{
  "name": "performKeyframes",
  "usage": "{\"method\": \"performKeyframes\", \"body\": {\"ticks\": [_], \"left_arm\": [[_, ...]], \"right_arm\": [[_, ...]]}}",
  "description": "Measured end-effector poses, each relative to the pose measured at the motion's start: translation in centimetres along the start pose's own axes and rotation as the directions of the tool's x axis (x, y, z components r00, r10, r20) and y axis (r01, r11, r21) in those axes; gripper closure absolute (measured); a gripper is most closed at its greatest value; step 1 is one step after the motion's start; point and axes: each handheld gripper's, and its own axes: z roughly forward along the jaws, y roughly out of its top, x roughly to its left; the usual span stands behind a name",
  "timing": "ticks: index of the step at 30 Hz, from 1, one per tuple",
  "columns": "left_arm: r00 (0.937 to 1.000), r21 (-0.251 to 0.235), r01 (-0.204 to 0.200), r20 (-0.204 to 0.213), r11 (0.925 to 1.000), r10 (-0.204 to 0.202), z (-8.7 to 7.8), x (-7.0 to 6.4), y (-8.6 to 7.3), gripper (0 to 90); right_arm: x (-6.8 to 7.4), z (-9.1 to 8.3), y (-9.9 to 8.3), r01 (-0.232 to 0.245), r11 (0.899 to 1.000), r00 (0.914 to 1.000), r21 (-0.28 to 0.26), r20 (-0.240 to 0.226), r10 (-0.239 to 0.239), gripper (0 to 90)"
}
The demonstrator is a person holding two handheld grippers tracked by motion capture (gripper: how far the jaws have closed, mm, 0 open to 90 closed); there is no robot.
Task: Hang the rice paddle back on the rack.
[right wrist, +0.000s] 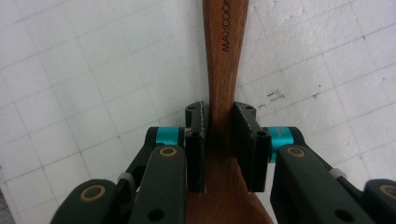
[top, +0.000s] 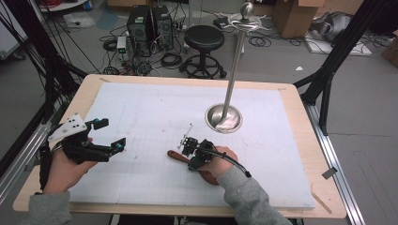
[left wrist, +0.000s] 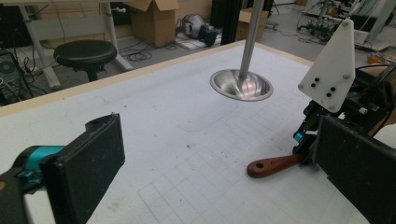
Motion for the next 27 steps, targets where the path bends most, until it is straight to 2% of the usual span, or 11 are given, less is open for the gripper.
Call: {"method": "performKeyframes", "body": {"ticks": [10, 12, 17, 21, 27], "left_arm": [[0.9999, 0.002, -0.002, 0.011, 1.0, 0.002, 0.8, -0.1, 0.1, 2.7], [1.0, -0.006, -0.007, 0.002, 1.0, 0.007, 0.8, -0.1, 0.1, 2.7], [0.9999, -0.014, 0.001, 0.011, 0.9999, -0.001, 1.1, -0.1, 0.2, 2.7], [0.9998, -0.003, 0.003, 0.019, 1.0, -0.003, 1.8, -0.3, 0.3, 2.7], [0.9993, 0.005, -0.001, 0.037, 1.0, 0.001, 2.6, -0.4, 0.3, 2.7]], "right_arm": [[-0.4, -0.6, -0.6, 0.007, 0.996, 0.9999, -0.084, 0.012, -0.006, 75.1], [-0.5, -1.0, -0.8, 0.009, 0.994, 0.9999, -0.108, 0.01, -0.008, 75.2], [-0.9, -1.7, -1.5, -0.001, 0.986, 1.0, -0.169, 0.002, 0.001, 75.3], [-1.0, -2.7, -2.0, -0.005, 0.973, 0.9999, -0.23, 0.015, 0.008, 75.5], [-1.4, -4.6, -3.0, -0.027, 0.942, 0.9992, -0.335, 0.02, 0.036, 75.8]]}}
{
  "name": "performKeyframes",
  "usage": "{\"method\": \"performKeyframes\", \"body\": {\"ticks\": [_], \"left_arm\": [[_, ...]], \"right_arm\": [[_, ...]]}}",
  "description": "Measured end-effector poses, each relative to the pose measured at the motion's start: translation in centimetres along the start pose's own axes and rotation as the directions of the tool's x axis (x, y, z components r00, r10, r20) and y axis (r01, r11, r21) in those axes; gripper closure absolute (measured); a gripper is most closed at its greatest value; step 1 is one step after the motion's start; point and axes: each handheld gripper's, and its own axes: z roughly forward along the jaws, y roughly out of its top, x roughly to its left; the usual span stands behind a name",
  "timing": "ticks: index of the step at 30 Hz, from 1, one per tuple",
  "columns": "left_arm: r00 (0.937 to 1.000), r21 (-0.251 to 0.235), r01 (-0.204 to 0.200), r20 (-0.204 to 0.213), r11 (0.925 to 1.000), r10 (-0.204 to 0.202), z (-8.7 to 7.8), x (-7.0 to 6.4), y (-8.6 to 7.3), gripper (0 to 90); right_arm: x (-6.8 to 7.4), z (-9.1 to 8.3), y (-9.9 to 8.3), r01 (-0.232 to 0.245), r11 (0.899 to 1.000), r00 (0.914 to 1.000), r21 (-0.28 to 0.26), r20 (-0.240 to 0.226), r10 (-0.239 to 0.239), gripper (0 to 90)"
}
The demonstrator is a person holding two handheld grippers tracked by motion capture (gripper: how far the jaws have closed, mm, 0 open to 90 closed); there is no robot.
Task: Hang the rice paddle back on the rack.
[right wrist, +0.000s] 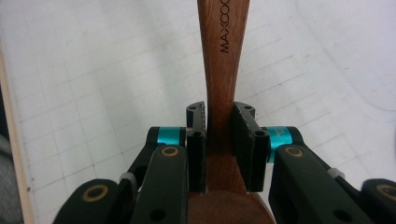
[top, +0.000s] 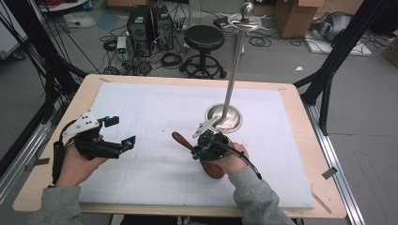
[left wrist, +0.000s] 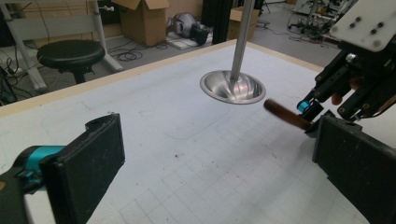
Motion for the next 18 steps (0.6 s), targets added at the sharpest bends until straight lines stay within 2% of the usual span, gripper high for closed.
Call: {"method": "performKeyframes", "body": {"ticks": [5, 8, 14, 18], "left_arm": [[0.9999, -0.006, 0.006, 0.009, 1.0, -0.006, 0.2, 0.1, 0.1, 2.7], [0.9999, -0.006, 0.006, 0.015, 1.0, -0.005, 0.3, 0.2, 0.2, 2.7], [0.9995, -0.005, 0.005, 0.03, 1.0, -0.005, 0.9, 0.1, 0.3, 2.7], [0.999, 0.002, -0.005, 0.045, 1.0, 0.005, 1.6, -0.3, 0.3, 2.7]], "right_arm": [[-0.4, -1.0, -0.5, -0.023, 0.998, 0.9996, -0.054, 0.012, 0.024, 76.0], [-0.8, -1.6, -0.8, -0.028, 0.994, 0.9991, -0.106, 0.028, 0.032, 76.1], [-1.6, -3.1, -1.6, -0.057, 0.982, 0.9975, -0.182, 0.029, 0.064, 76.3], [-2.4, -3.9, -2.3, -0.083, 0.967, 0.9959, -0.239, 0.014, 0.089, 76.4]]}}
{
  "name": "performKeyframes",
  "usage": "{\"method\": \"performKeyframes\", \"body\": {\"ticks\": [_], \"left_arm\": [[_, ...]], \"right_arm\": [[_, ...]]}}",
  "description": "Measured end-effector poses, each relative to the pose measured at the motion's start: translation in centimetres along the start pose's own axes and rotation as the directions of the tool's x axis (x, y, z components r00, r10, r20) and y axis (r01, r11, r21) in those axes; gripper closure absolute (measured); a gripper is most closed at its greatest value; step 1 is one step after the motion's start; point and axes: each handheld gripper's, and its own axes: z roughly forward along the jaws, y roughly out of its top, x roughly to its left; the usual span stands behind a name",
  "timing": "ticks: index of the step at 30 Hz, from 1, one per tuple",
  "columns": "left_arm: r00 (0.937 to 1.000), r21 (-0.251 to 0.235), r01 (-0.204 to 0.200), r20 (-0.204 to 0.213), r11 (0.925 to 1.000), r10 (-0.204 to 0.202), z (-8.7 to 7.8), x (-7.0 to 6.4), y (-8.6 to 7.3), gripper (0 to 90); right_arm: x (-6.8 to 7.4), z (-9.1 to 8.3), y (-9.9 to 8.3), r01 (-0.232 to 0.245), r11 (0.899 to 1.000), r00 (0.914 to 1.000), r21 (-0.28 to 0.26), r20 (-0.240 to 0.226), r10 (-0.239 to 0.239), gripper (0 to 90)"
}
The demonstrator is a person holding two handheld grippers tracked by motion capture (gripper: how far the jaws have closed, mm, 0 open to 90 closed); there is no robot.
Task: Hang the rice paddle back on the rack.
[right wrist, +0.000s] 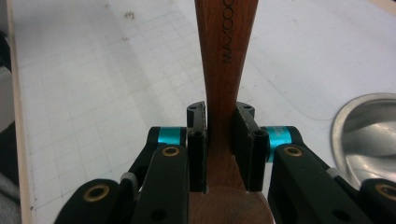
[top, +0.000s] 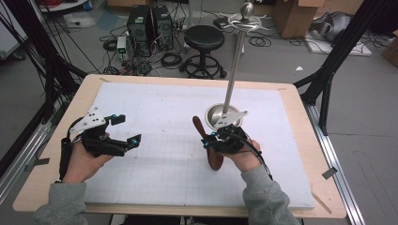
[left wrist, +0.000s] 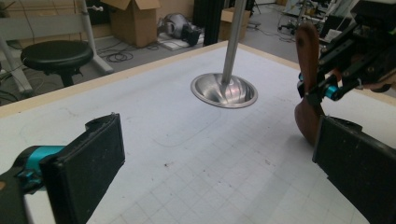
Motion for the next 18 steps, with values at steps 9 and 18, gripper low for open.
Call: {"method": "performKeyframes", "body": {"ticks": [9, 18], "left_arm": [[0.9998, 0.005, -0.002, 0.018, 1.0, 0.002, 0.8, 0.1, 0.2, 2.7], [0.9982, -0.005, -0.008, 0.06, 1.0, 0.008, 1.2, 0.0, 0.2, 2.7]], "right_arm": [[-1.1, -2.5, -0.9, -0.031, 0.996, 0.9995, -0.084, -0.003, 0.031, 76.6], [-2.1, -5.2, -1.8, -0.083, 0.977, 0.9953, -0.196, -0.066, 0.071, 76.7]]}}
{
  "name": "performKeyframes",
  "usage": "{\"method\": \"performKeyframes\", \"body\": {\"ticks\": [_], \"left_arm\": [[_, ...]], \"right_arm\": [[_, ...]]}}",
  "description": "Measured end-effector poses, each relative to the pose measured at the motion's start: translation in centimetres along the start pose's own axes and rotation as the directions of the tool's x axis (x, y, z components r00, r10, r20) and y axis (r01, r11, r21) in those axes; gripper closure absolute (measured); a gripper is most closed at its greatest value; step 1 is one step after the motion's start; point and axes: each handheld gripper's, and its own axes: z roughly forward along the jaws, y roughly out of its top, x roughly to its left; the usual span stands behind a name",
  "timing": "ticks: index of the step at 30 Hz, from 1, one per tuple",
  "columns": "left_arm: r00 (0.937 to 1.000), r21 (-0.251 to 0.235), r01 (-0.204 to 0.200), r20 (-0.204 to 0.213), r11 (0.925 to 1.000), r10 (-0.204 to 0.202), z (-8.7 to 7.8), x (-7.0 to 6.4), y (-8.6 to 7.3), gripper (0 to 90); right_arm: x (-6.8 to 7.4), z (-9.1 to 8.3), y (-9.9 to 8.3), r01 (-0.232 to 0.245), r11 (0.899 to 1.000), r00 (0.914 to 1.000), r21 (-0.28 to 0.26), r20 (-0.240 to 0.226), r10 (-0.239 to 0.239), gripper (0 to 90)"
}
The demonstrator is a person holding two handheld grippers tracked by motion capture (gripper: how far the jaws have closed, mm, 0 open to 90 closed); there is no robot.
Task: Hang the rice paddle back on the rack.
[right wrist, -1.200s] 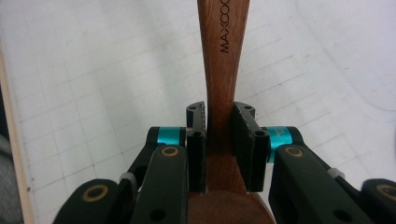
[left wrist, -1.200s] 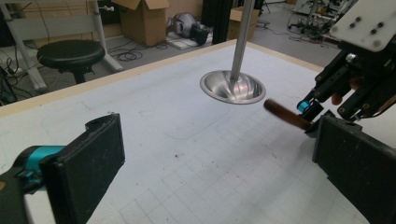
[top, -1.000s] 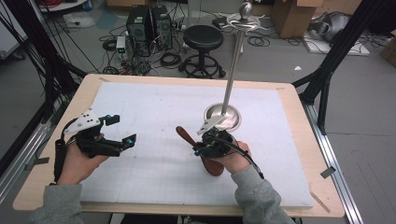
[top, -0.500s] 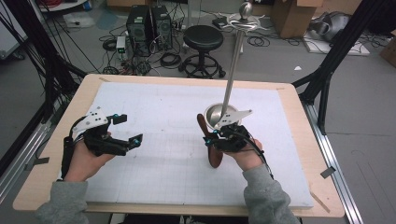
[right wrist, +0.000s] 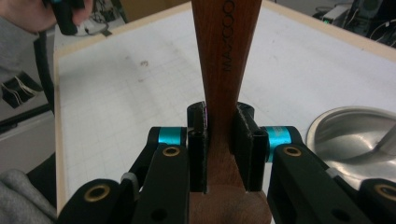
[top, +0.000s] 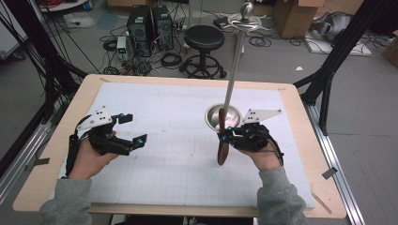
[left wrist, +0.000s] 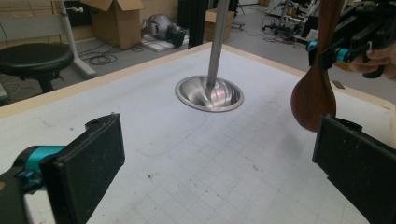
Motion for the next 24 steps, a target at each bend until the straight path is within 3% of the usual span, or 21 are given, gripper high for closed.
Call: {"method": "performKeyframes", "body": {"ticks": [4, 12, 18, 24], "left_arm": [[0.9999, 0.0, -0.004, 0.012, 1.0, 0.004, 0.2, 0.0, 0.0, 2.7], [0.9999, -0.008, -0.008, 0.013, 0.9999, 0.009, 0.0, 0.0, 0.0, 2.7], [0.9998, -0.021, -0.015, 0.015, 0.9997, 0.016, -0.1, -0.1, 0.0, 2.7], [0.9999, -0.012, -0.015, 0.0, 0.9998, 0.015, -0.1, 0.0, -0.1, 2.7]], "right_arm": [[-0.2, -1.1, 0.7, 0.011, 1.0, 0.9999, -0.028, -0.005, -0.011, 76.7], [-0.9, -2.4, 1.9, 0.064, 0.998, 0.9978, 0.005, 0.015, -0.064, 76.7], [-2.1, -3.7, 3.3, 0.089, 0.996, 0.9958, 0.003, 0.023, -0.089, 76.6], [-3.1, -4.5, 4.8, 0.072, 0.997, 0.9973, -0.009, 0.009, -0.072, 76.7]]}}
